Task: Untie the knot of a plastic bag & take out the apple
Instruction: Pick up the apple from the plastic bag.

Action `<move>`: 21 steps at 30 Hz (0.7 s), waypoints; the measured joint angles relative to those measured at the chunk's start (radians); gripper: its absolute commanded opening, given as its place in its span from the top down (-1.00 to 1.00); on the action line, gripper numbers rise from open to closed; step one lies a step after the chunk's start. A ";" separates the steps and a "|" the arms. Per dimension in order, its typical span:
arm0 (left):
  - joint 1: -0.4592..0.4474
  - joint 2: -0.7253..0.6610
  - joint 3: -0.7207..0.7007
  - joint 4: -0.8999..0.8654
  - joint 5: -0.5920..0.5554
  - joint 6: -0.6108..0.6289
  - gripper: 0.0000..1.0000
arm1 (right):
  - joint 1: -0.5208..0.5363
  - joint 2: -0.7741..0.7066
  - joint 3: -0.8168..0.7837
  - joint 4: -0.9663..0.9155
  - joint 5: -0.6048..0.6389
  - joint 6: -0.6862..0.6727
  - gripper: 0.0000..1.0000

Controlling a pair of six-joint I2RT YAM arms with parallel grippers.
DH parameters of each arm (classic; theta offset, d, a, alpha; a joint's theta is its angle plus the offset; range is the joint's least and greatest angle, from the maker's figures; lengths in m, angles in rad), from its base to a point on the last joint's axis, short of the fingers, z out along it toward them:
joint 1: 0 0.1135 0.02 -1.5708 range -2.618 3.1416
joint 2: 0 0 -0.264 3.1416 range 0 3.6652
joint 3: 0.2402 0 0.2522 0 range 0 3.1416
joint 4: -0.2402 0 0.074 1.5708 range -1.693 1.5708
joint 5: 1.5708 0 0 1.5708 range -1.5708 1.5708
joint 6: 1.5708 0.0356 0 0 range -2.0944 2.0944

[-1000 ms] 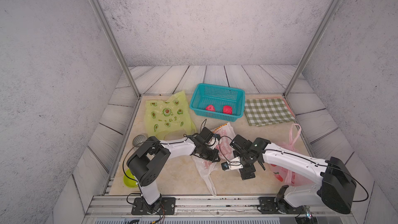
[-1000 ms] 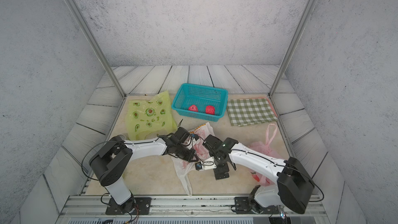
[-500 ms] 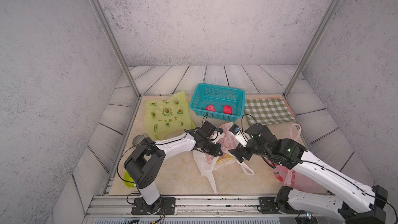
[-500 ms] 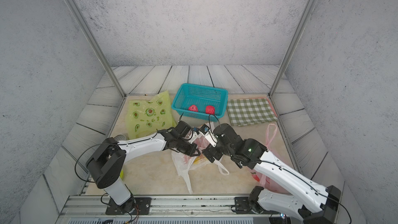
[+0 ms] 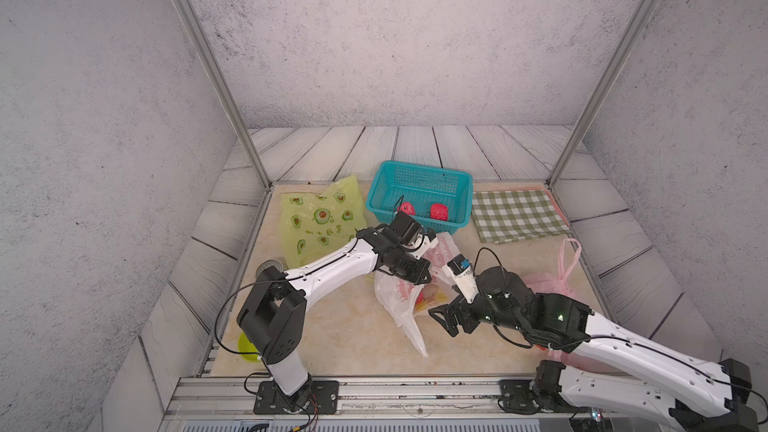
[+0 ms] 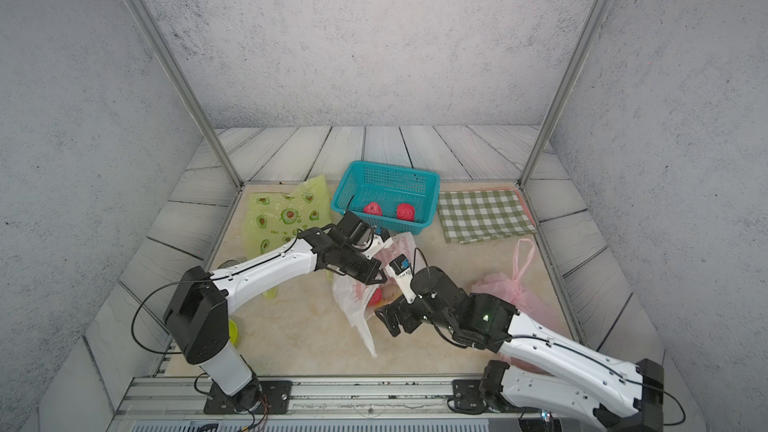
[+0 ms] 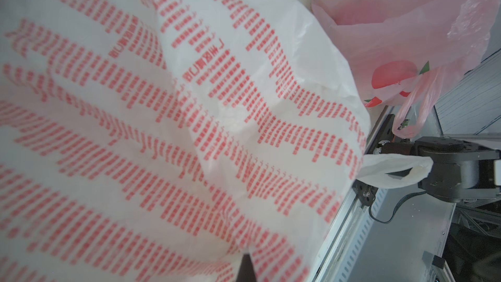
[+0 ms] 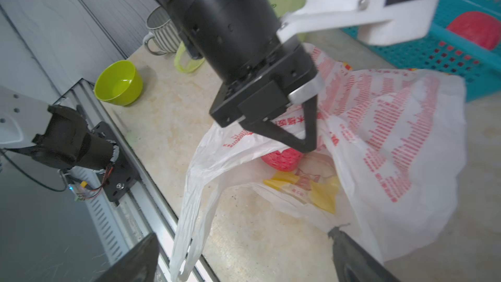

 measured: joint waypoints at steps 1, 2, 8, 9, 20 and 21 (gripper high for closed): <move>0.001 -0.002 0.000 -0.009 0.000 0.003 1.00 | 0.010 0.006 -0.025 0.024 -0.019 0.012 -0.85; 0.001 -0.003 0.000 -0.018 -0.002 0.006 1.00 | 0.018 0.019 -0.054 0.054 -0.033 0.030 -0.79; 0.001 -0.007 -0.013 -0.044 0.001 0.016 1.00 | 0.021 0.160 -0.145 0.182 -0.011 0.077 -0.67; 0.001 -0.007 -0.016 -0.046 0.001 0.016 1.00 | 0.021 0.184 -0.145 0.204 0.002 0.079 -0.67; 0.016 -0.014 -0.018 -0.061 -0.018 0.012 1.00 | 0.024 0.368 -0.236 0.563 0.257 0.106 -0.68; 0.015 -0.014 -0.015 -0.065 -0.015 0.013 1.00 | 0.023 0.388 -0.248 0.597 0.276 0.106 -0.68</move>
